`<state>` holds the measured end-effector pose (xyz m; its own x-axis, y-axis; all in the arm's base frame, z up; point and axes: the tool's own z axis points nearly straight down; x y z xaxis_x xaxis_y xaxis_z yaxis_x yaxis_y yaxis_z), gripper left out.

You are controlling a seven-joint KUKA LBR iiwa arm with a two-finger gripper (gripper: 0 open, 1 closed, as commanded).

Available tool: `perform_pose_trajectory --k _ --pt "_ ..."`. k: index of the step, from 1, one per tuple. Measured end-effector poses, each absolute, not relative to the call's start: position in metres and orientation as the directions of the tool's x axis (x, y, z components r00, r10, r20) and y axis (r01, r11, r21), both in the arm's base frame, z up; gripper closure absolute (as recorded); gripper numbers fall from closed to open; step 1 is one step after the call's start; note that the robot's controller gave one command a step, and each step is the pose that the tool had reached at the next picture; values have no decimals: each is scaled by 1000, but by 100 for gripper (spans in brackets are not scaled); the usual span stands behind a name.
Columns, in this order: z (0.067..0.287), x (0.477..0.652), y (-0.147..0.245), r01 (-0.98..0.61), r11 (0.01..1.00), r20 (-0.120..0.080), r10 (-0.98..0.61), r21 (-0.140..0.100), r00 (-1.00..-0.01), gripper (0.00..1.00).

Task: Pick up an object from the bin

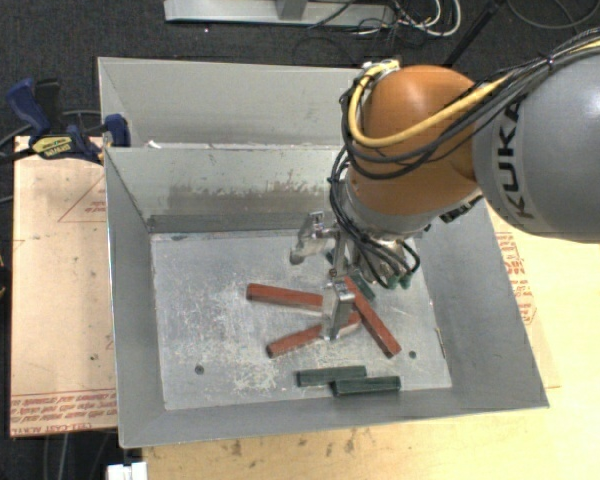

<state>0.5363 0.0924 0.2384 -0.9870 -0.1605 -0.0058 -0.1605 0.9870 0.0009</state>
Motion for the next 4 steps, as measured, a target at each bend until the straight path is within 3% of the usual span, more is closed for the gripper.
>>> perform_pose_trajectory --k 1,2,3,4 --pt "179 526 84 -161 987 -6 -161 2 -987 0" --pt "141 524 66 -284 959 2 -284 1 -959 0" --pt "73 539 59 -804 595 -6 -804 0 -595 100" --pt "73 539 59 -804 595 -6 -804 0 -595 100"
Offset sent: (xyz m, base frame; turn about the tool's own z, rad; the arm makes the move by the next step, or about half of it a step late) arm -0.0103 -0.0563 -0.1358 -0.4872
